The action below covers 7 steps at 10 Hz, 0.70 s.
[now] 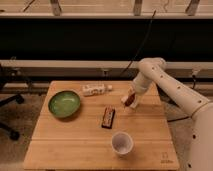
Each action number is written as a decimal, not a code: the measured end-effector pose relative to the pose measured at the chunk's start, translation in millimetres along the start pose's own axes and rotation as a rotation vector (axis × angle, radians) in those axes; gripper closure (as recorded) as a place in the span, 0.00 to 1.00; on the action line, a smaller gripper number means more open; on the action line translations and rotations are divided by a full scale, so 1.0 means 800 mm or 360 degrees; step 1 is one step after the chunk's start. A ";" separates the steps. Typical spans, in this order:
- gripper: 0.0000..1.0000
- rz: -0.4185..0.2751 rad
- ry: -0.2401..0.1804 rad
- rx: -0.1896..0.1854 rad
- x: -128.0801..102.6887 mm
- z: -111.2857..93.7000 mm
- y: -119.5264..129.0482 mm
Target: Place the pepper on the white sponge
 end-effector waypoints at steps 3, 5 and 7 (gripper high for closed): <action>1.00 0.0043 -0.0014 0.0006 0.009 0.011 -0.003; 1.00 0.0096 -0.0025 0.0010 0.019 0.025 -0.010; 1.00 0.0149 -0.0043 0.0017 0.027 0.032 -0.010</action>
